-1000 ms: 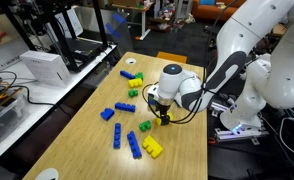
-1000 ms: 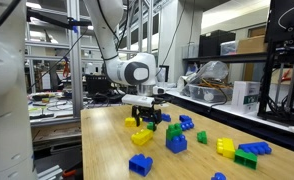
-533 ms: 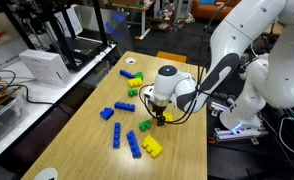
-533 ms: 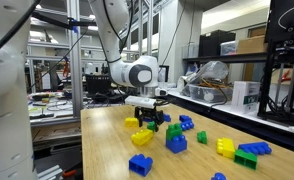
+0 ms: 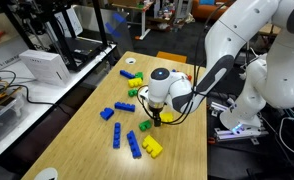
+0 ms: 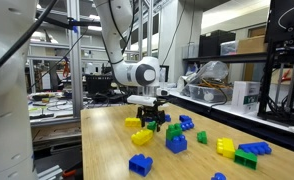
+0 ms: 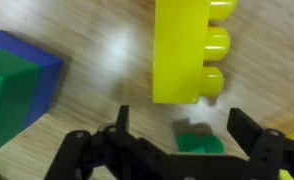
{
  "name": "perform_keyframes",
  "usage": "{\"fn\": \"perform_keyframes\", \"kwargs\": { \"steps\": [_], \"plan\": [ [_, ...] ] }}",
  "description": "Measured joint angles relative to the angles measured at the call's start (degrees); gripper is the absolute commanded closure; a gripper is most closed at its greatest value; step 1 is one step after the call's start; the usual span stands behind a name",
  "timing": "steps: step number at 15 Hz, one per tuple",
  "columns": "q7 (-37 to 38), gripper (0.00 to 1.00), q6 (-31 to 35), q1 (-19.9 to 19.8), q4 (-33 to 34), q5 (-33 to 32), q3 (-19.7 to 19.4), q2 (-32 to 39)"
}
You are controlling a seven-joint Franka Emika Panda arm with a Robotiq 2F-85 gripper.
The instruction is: Attach a three piece yellow Lego to the stack of Legos
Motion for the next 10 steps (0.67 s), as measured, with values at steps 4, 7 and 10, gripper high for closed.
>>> {"fn": "perform_keyframes", "kwargs": {
  "steps": [4, 7, 10],
  "plan": [
    [0.65, 0.0, -7.19, 0.02, 2.86, 0.19, 0.2, 0.78],
    [0.65, 0.0, -9.92, 0.02, 4.44, 0.21, 0.25, 1.31],
    [0.65, 0.0, -10.92, 0.02, 5.01, 0.21, 0.26, 1.64]
  ]
}}
